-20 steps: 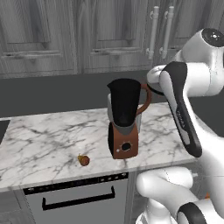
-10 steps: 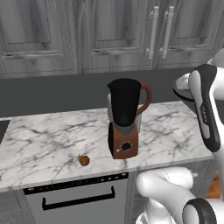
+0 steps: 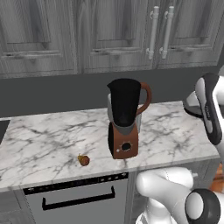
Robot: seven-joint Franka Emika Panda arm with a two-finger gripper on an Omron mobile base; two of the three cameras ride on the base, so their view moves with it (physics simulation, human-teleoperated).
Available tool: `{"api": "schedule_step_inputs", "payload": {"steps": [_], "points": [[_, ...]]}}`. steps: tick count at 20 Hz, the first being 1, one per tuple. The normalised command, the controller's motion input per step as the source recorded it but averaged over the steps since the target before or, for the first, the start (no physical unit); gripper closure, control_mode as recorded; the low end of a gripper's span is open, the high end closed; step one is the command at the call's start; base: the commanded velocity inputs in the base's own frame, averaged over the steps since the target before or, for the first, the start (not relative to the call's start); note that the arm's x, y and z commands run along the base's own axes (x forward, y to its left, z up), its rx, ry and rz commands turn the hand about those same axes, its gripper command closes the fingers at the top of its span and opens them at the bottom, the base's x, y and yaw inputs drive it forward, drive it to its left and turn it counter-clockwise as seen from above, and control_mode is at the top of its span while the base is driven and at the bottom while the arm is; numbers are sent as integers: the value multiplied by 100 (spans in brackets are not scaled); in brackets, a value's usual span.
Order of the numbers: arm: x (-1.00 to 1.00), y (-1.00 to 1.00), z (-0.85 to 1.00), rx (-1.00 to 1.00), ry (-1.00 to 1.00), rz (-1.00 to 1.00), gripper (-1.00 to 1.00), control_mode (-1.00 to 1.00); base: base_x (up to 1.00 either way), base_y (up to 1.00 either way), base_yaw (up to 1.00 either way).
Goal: Open the blender lid, put the pear in the blender, close the lid, and start the blender.
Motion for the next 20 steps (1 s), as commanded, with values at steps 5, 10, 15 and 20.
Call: {"api": "schedule_step_inputs", "payload": {"steps": [5, 10, 15, 20], "points": [[35, -27, -79, 0, 18, 0, 100, -100, 0, 0, 0], [25, -22, -73, 0, 7, 0, 100, -100, 0, 0, 0], [27, -4, -59, 0, 0, 0, 100, -100, 0, 0, 0], [27, -1, -54, 0, 0, 0, 100, -100, 0, 0, 0]]}}
